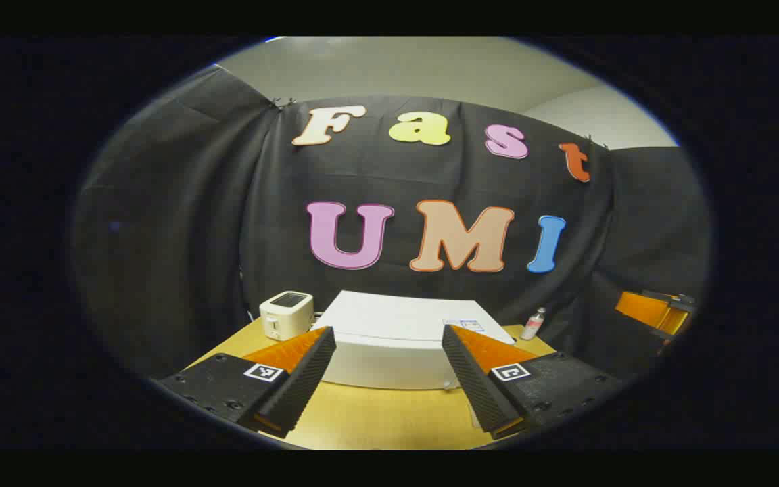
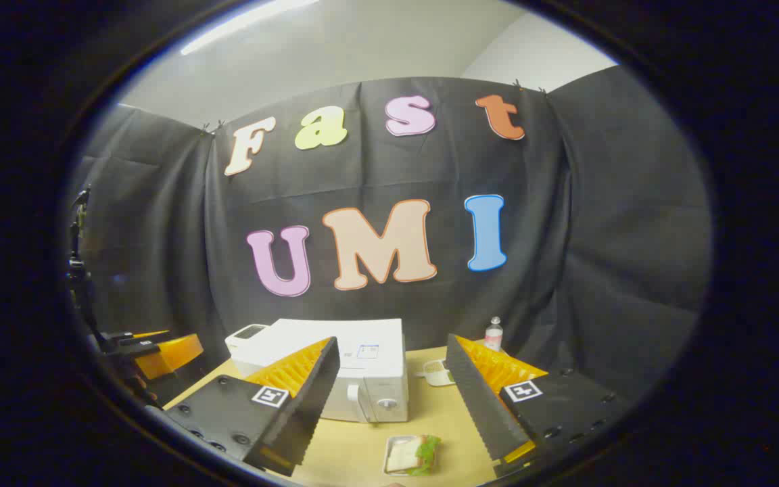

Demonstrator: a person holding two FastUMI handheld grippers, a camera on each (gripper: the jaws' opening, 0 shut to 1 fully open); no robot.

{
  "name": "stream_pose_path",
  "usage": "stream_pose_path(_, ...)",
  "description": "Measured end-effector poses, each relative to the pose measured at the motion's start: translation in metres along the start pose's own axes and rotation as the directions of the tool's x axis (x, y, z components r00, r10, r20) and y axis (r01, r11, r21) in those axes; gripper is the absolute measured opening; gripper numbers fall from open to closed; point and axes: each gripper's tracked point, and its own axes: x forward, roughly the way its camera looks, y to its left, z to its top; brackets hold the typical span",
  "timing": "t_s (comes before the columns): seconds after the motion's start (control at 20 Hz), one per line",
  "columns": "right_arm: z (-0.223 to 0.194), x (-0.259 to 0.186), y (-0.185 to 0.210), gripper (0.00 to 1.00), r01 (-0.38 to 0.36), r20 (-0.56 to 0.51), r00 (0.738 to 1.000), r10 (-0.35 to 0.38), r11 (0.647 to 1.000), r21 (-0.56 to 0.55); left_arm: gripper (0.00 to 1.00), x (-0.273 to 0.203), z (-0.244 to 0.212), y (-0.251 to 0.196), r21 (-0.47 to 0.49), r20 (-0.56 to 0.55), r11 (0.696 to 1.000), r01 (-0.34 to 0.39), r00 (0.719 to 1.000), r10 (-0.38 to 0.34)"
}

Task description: Open the microwave oven with the left hand, put the food in, and close the microwave oven.

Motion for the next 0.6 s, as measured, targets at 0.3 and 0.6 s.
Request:
stream_pose_path(0.3,0.009,0.008,-0.023,0.91,0.012,0.005,1.000,-0.012,1.000,0.002,0.94,0.011,0.015,-0.029,0.032,0.042,0.999,0.026,0.999,-0.028)
stream_pose_path(0.6,0.015,0.010,-0.040,0.91,0.013,0.010,1.000,-0.013,1.000,0.003,0.93,0.021,0.011,-0.047,0.002,0.021,0.999,0.033,0.999,-0.033)
